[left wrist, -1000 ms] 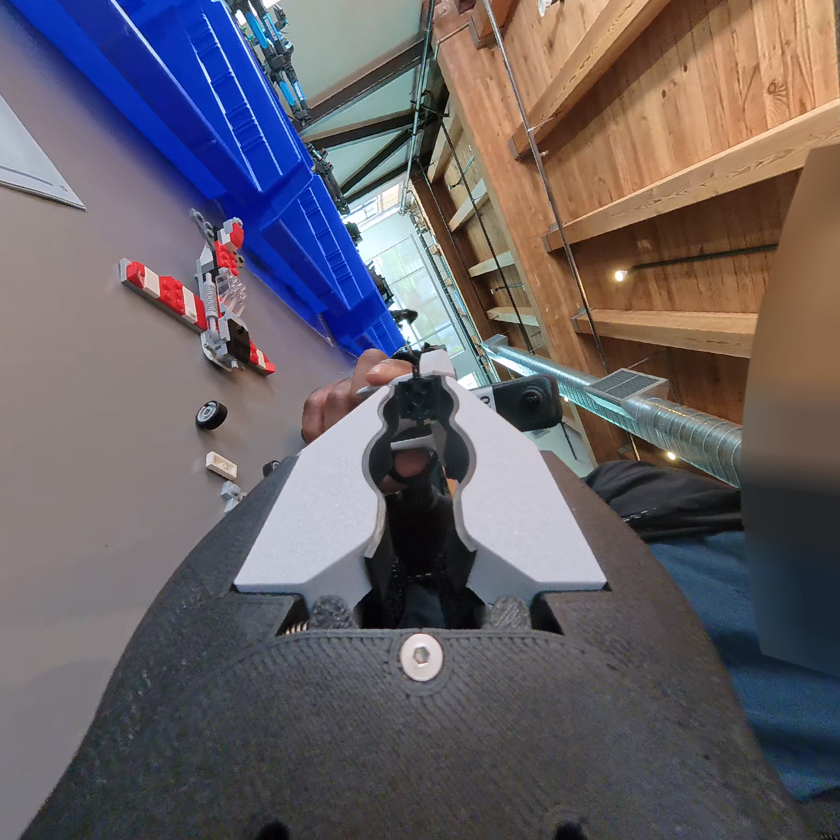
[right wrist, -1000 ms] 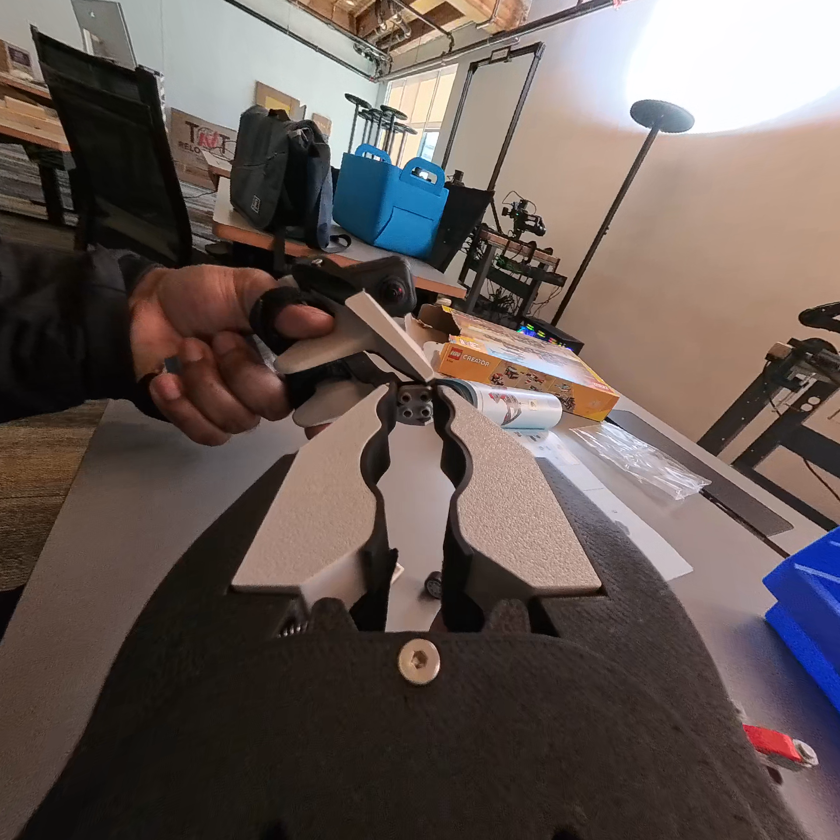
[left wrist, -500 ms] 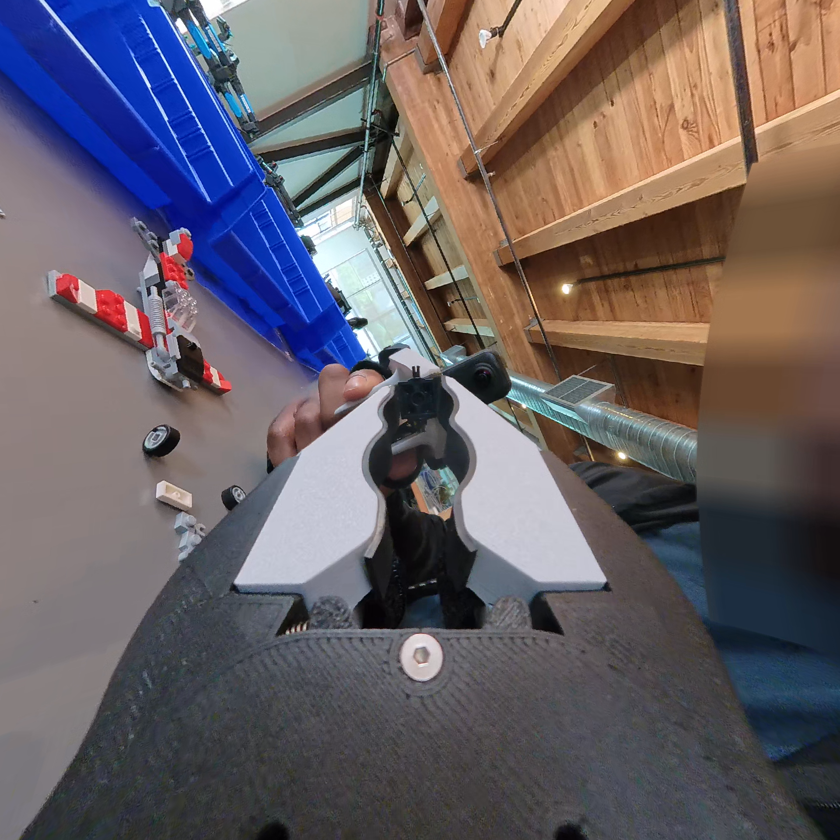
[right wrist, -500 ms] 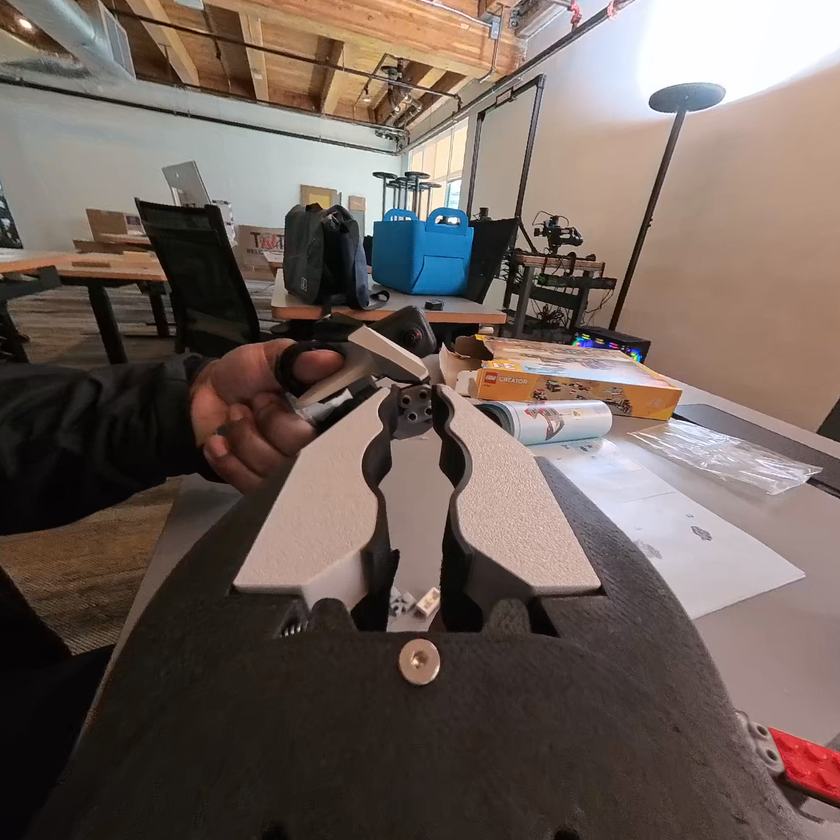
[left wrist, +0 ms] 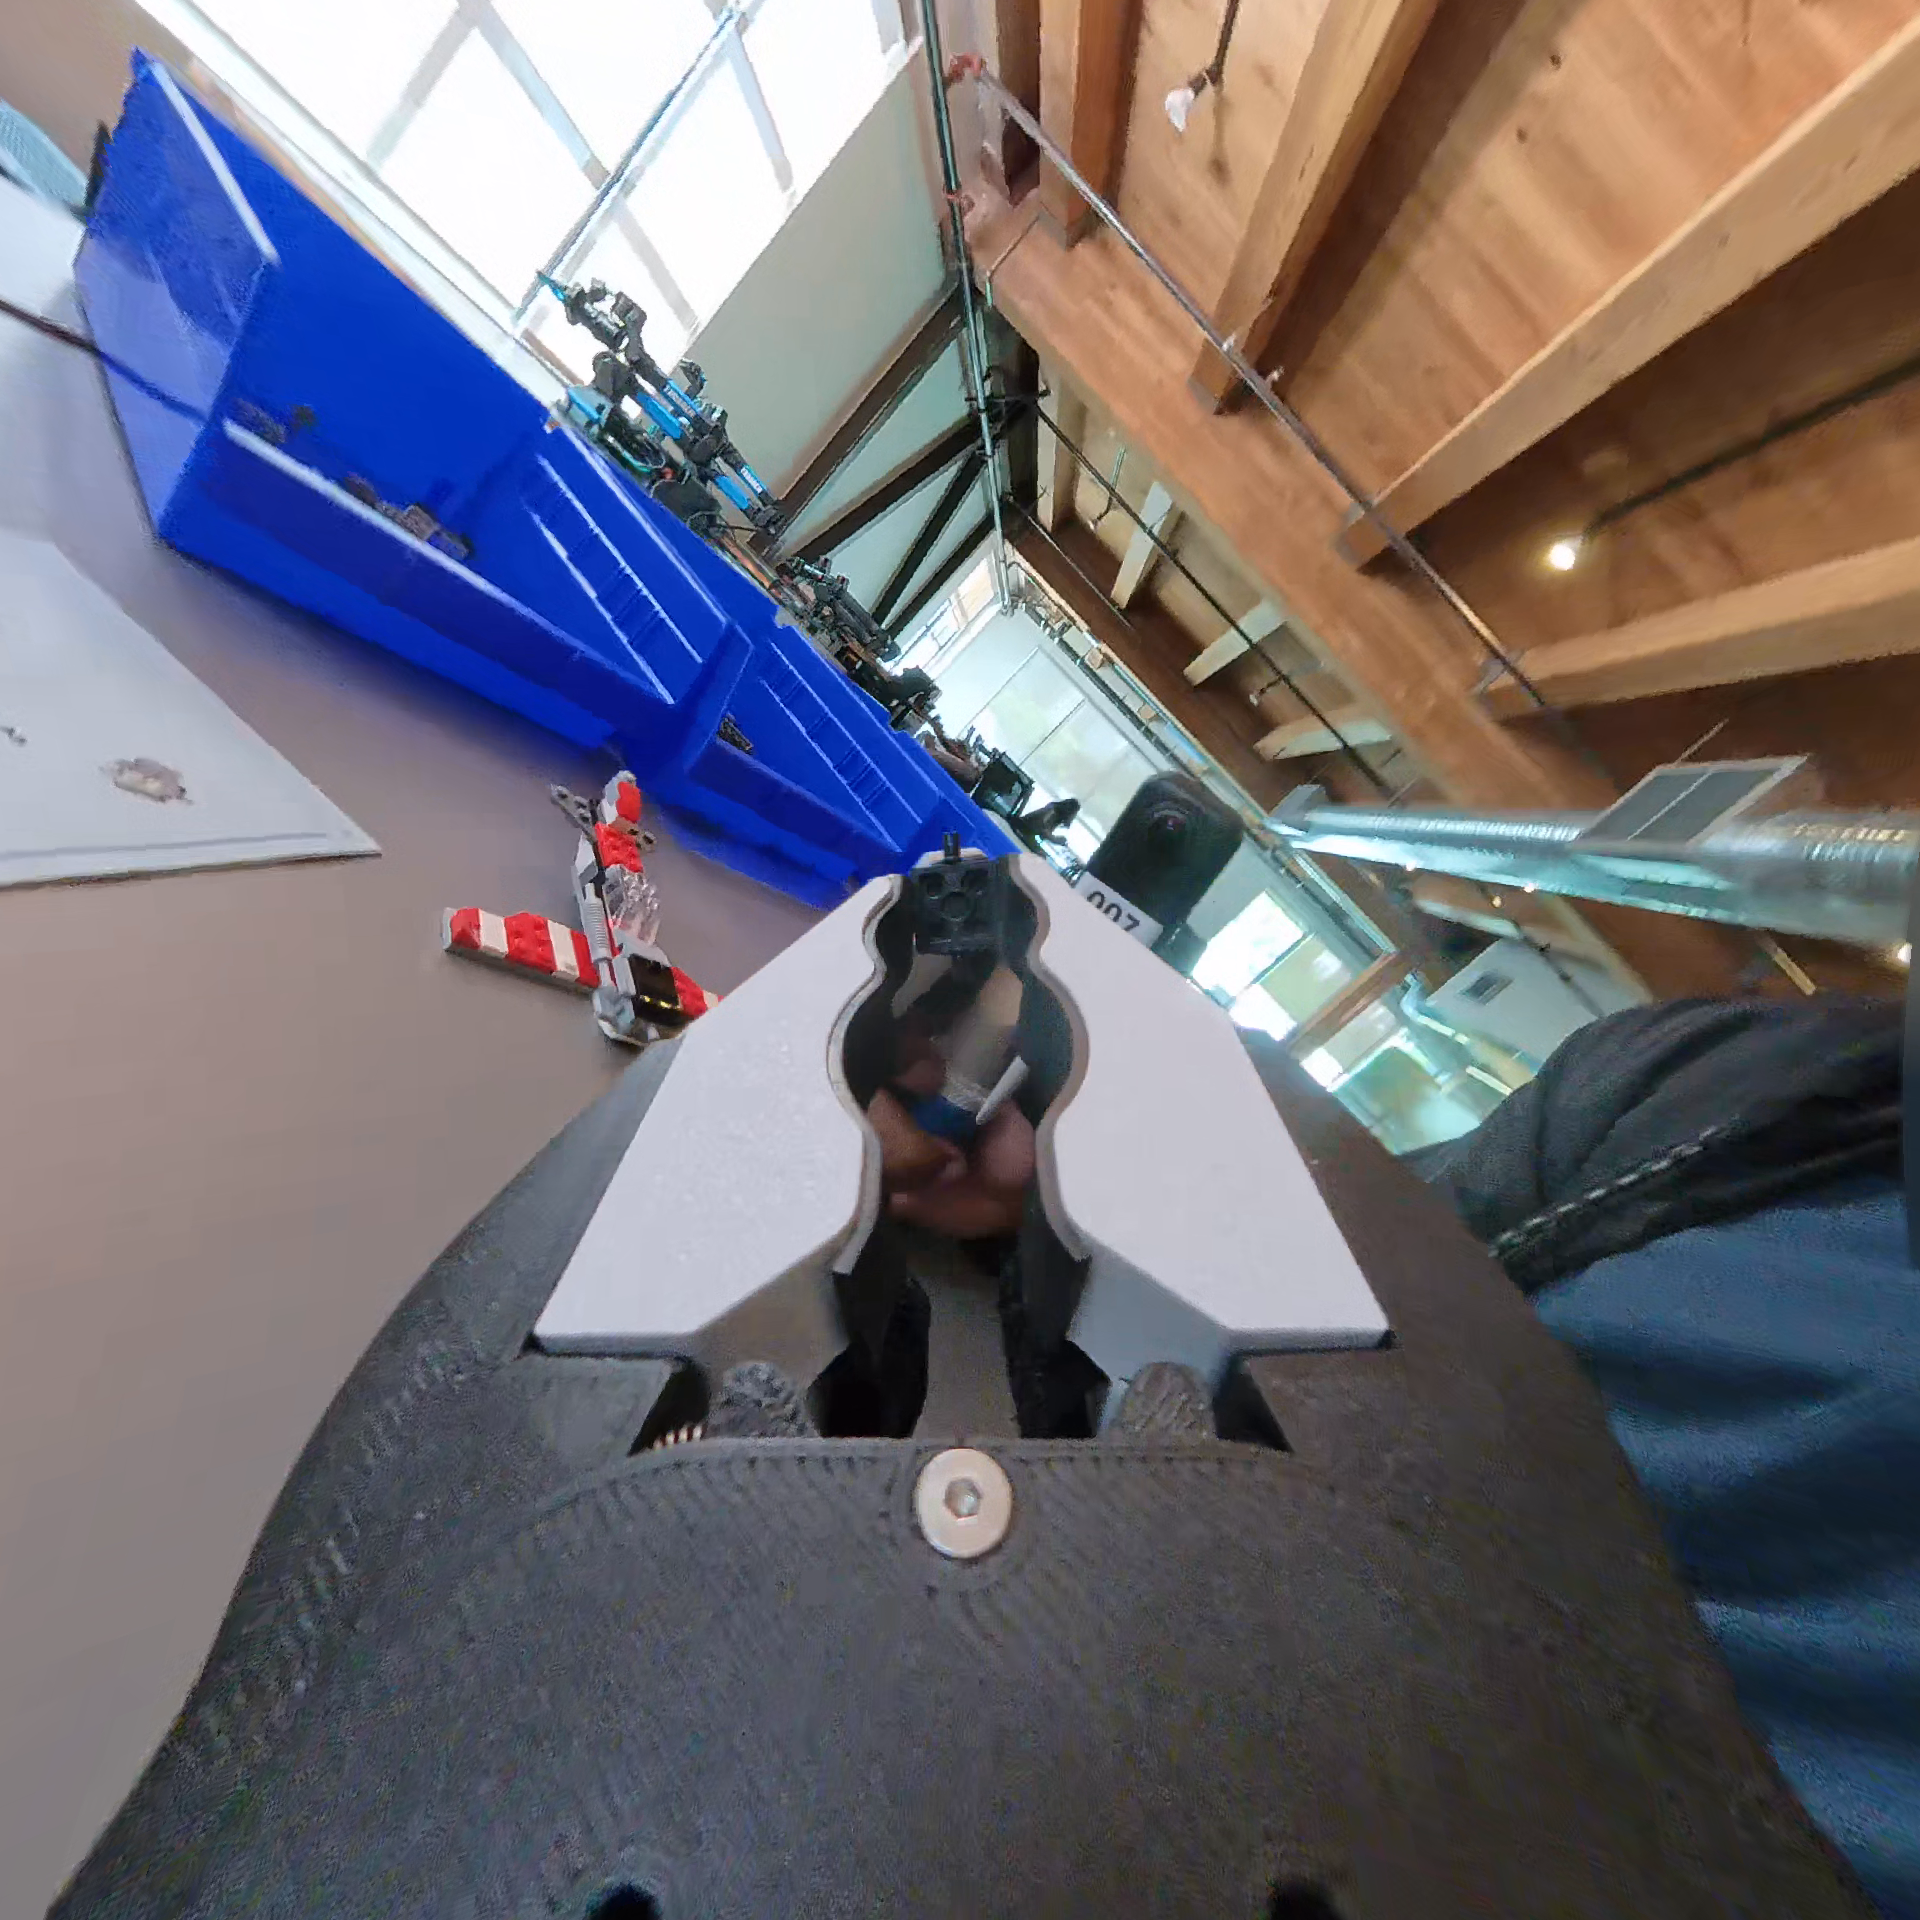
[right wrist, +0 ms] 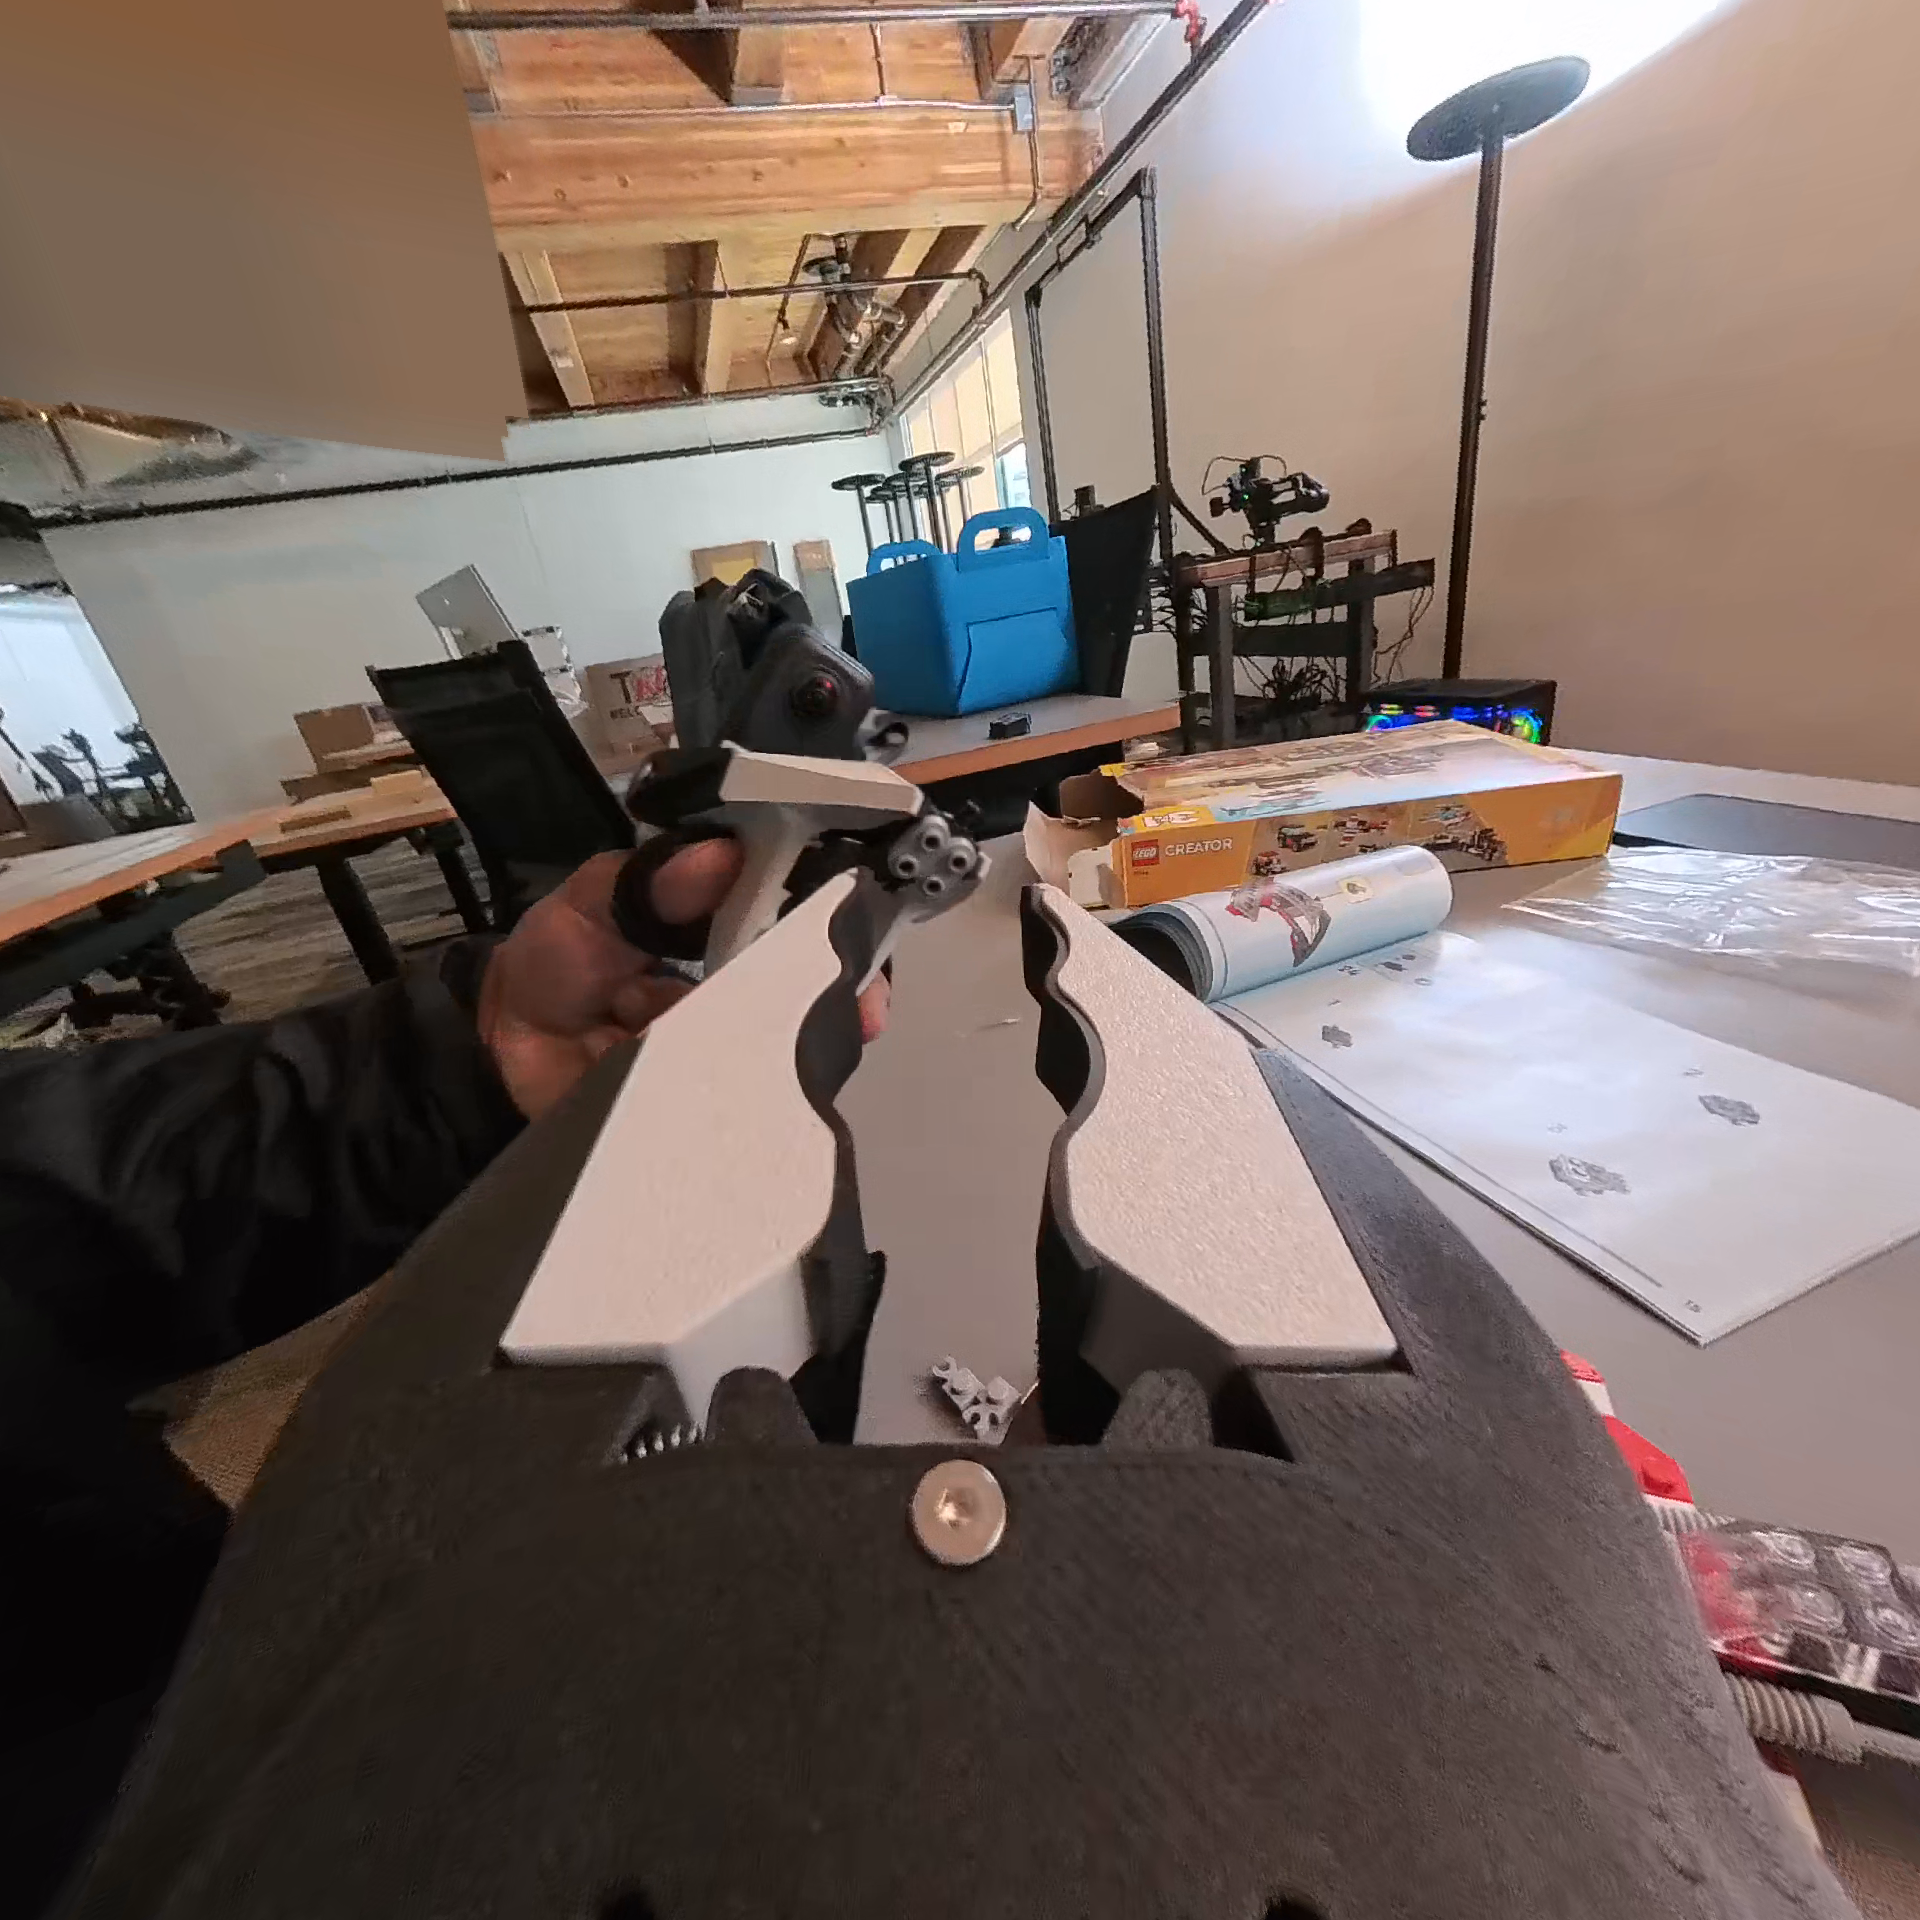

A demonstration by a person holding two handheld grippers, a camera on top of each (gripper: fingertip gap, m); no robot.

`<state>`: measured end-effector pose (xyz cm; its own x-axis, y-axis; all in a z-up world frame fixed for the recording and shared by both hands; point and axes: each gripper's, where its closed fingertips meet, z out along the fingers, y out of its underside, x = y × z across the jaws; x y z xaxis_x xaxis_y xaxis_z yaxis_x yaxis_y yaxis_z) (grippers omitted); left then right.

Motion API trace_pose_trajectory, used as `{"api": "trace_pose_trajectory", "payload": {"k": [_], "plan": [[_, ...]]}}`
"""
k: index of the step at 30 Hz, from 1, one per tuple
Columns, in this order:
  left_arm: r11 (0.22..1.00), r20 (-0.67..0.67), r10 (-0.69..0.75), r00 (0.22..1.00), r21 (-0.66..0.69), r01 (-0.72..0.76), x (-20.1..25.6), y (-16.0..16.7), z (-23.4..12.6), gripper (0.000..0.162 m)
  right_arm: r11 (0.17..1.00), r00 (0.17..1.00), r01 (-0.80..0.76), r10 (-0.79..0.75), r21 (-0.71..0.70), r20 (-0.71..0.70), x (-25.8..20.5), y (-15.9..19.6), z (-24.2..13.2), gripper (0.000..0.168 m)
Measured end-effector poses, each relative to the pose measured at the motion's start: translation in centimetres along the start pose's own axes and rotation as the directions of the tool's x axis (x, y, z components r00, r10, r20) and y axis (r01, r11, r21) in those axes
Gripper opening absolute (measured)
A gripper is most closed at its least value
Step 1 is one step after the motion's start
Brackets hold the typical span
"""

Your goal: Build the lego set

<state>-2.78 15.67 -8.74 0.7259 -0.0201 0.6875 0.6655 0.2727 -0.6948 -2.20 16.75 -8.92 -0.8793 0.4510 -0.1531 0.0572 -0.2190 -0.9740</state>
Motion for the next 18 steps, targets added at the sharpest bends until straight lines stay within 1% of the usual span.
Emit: {"api": "trace_pose_trajectory", "payload": {"k": [4,7,10,12,15,18], "plan": [[0.994,0.004,0.105,0.994,-0.037,-0.105,0.6,0.7,0.8,0.017,1.000,1.000,0.018,-0.018,-0.013,0.011,-0.4,0.2,0.1,0.030],[0.986,-0.002,0.150,0.989,-0.077,-0.150,0.7,1.5,1.3,0.018,0.999,0.999,0.041,-0.041,-0.026,0.018,-0.7,0.4,0.3,0.029],[0.988,-0.036,0.136,0.990,-0.065,-0.138,1.2,1.6,1.6,0.018,0.998,0.998,0.054,-0.054,-0.031,0.019,-0.8,0.5,0.3,0.028],[0.993,-0.067,0.099,0.993,-0.053,-0.103,1.4,1.5,1.6,0.017,0.997,0.997,0.070,-0.069,-0.030,0.026,-1.0,0.5,0.3,0.022],[0.997,-0.101,0.057,0.993,-0.050,-0.062,1.6,1.5,1.4,0.018,0.997,0.997,0.074,-0.072,-0.031,0.040,-1.3,0.5,0.3,0.021],[0.997,-0.116,0.050,0.992,-0.050,-0.056,1.8,1.5,1.3,0.017,0.997,0.996,0.068,-0.066,-0.028,0.053,-1.5,0.4,0.3,0.021]]}}
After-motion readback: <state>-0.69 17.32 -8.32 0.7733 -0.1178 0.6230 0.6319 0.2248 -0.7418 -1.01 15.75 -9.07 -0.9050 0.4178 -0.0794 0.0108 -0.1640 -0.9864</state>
